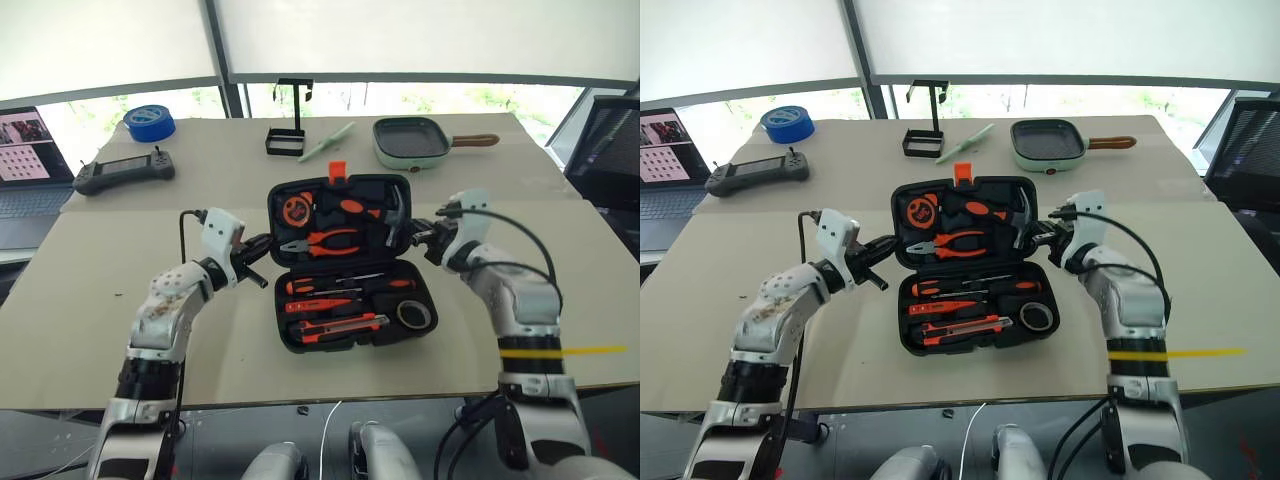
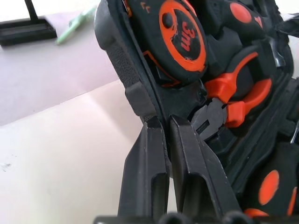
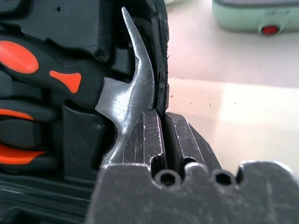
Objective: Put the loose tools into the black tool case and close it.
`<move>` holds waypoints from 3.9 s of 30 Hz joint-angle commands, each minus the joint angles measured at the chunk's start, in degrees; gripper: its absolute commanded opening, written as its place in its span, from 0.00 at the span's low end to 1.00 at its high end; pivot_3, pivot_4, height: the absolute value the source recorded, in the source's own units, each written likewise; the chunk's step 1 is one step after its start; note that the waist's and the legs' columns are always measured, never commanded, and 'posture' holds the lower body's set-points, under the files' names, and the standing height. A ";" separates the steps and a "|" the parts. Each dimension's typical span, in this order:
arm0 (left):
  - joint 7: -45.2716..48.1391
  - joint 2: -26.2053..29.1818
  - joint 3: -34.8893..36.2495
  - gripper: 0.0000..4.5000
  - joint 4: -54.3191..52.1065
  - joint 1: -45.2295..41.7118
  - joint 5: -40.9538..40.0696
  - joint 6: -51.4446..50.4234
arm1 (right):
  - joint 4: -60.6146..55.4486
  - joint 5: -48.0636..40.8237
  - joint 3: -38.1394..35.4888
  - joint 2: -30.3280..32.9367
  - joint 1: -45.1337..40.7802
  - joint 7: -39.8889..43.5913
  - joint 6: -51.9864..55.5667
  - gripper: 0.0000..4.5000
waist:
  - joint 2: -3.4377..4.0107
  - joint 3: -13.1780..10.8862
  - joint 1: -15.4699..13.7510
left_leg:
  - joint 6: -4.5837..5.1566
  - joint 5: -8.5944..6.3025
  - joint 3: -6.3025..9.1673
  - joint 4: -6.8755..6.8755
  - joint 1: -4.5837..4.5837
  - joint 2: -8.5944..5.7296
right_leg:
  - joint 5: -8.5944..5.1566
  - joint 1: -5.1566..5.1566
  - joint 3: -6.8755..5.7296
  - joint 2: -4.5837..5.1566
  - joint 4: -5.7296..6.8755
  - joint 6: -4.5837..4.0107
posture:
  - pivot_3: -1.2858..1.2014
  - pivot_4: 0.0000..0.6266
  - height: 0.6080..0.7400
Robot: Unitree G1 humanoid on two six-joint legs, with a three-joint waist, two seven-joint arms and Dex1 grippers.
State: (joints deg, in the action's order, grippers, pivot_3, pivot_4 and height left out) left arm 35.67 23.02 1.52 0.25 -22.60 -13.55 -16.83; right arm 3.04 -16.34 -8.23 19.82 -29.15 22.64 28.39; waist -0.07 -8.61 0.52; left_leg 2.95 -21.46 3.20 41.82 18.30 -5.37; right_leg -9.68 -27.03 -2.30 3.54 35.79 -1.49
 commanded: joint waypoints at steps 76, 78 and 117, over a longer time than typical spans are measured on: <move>36.77 -1.14 -20.67 0.03 13.72 -24.95 3.61 5.56 | -15.77 2.06 7.59 28.76 23.28 35.07 -17.68 0.00 | -0.40 -0.12 -1.10 | 0.13 -0.03 0.06 0.19 0.11 0.08 | 0.21 0.29 0.03 0.00 -0.60 0.10 | 0.52 0.24 1.00; 37.26 -1.32 -25.49 0.03 16.98 -23.60 8.70 10.82 | -17.21 1.99 7.48 29.44 24.56 35.78 -17.86 0.00 | -0.40 -0.12 -0.88 | 0.12 -0.03 0.03 0.04 0.02 0.18 | 0.20 0.31 0.09 -0.10 -0.58 0.03 | 0.52 0.24 1.00; 38.50 -1.03 -29.26 0.03 23.82 -22.77 17.74 25.06 | -20.96 8.72 16.22 19.65 25.64 26.10 -13.67 0.00 | -0.73 0.98 -1.24 | 0.42 -0.24 0.03 -0.82 -1.68 0.22 | -0.11 1.77 0.30 -0.13 -0.90 0.31 | 0.52 0.24 1.00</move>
State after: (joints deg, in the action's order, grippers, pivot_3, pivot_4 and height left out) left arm 72.71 21.98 -24.91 22.35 -47.18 1.90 9.13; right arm -16.36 -7.26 8.69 40.22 -2.00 49.79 14.66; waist -0.80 -7.63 -0.72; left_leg 3.37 -21.71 3.22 41.00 16.64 -5.15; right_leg -9.79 -25.27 -2.00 3.41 34.90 -1.18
